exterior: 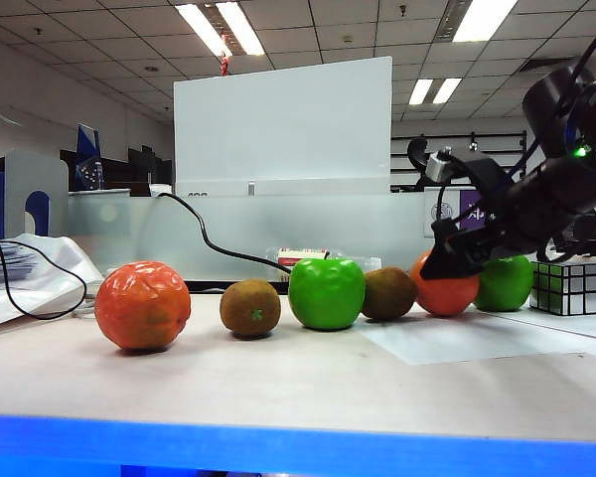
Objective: Put the same fruits together.
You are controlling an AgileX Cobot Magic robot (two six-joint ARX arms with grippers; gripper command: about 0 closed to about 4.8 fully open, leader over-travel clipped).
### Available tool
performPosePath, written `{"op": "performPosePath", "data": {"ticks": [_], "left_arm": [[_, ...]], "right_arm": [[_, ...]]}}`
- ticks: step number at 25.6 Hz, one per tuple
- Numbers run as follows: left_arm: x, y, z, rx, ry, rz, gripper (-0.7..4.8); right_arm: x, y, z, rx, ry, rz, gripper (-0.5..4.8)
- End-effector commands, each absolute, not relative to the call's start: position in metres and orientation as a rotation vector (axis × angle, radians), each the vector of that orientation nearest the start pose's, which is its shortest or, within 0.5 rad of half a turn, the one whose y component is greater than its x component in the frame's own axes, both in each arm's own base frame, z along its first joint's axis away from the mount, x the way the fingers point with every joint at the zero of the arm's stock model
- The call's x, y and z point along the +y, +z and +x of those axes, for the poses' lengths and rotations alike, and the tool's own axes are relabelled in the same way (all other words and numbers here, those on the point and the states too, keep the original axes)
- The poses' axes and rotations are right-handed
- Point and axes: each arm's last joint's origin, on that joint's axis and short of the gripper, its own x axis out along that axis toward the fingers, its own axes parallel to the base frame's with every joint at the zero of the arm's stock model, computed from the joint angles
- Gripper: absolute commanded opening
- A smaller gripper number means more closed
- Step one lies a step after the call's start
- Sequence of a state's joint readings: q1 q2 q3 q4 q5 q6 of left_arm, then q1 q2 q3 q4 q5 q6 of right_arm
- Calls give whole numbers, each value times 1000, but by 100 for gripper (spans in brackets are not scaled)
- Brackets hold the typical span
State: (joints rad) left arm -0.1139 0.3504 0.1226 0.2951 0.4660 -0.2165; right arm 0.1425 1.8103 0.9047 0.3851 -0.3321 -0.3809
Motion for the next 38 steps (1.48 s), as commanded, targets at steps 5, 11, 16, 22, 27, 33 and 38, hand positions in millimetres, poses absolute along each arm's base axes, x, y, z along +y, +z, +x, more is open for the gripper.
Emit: {"op": "performPosePath", "data": {"ticks": [5,11,16,22,27,33,38], "left_arm": [[-26,206,115,-25,-585,-189,44],[-26,206,115,-24,-585,-189,44],[-26,206,115,-25,-584,-189,44],[-26,206,115,-24,-584,-189,44],[-26,206,115,-23,-585,-189,44],[-26,206,115,-23,-585,-190,45],[-26,206,115,-23,-585,-189,45]], "right_arm": [[62,156,365,418,545,-306,479],[63,165,371,375,530,-308,479],[65,171,381,359,537,-258,479],[75,177,397,323,549,-266,479],[82,181,408,299,559,-269,479],[85,175,423,302,568,-267,479],[89,168,431,320,572,-248,479]]}}
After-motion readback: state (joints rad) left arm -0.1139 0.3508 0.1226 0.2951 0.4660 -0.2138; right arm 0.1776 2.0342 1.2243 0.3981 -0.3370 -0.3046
